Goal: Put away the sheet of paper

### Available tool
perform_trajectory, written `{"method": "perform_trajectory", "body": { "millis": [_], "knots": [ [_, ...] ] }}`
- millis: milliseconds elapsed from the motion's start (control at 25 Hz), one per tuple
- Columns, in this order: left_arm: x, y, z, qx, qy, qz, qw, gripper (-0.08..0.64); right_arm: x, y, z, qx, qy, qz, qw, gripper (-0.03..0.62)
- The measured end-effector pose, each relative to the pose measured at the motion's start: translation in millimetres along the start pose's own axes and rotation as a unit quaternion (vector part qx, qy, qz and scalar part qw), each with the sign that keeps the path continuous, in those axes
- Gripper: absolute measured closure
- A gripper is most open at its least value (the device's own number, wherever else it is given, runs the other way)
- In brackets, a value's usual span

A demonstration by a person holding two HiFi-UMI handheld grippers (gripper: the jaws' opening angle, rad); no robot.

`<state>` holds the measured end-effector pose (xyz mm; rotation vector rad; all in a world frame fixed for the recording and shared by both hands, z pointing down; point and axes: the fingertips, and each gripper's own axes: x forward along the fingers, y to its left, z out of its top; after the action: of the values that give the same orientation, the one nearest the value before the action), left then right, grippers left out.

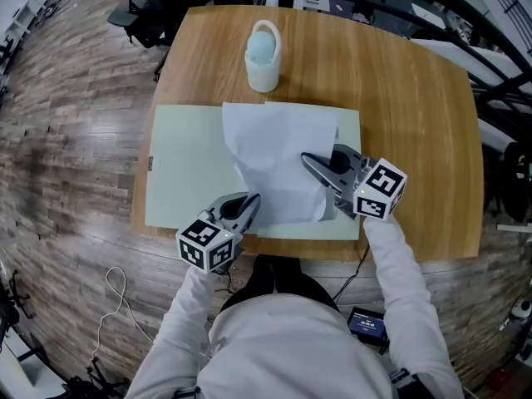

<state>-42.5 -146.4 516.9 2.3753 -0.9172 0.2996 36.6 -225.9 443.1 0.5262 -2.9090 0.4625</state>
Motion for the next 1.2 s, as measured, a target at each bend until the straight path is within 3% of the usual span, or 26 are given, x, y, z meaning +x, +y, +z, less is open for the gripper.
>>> {"method": "perform_trajectory", "body": {
  "millis": [400, 760, 1000, 1200],
  "knots": [
    [9.4, -8.6, -12.3, 0.003, 0.045, -0.027, 0.9986, 0.541, -14.1, -14.1, -17.1, 0.018, 0.039, -0.056, 0.997, 0.527],
    [11.9, -13.8, -17.2, -0.007, 0.069, -0.032, 0.9971, 0.541, -41.9, -42.4, -6.9, 0.056, 0.008, -0.146, 0.988, 0.499],
    [12.8, -12.1, -21.1, -0.016, 0.079, -0.029, 0.9963, 0.541, -71.6, -69.8, 19.1, 0.027, -0.024, -0.238, 0.971, 0.499],
    [16.3, -11.2, -25.0, -0.021, 0.088, -0.03, 0.9955, 0.541, -72.5, -73.3, 41.3, -0.004, -0.039, -0.259, 0.965, 0.499]
  ]
}}
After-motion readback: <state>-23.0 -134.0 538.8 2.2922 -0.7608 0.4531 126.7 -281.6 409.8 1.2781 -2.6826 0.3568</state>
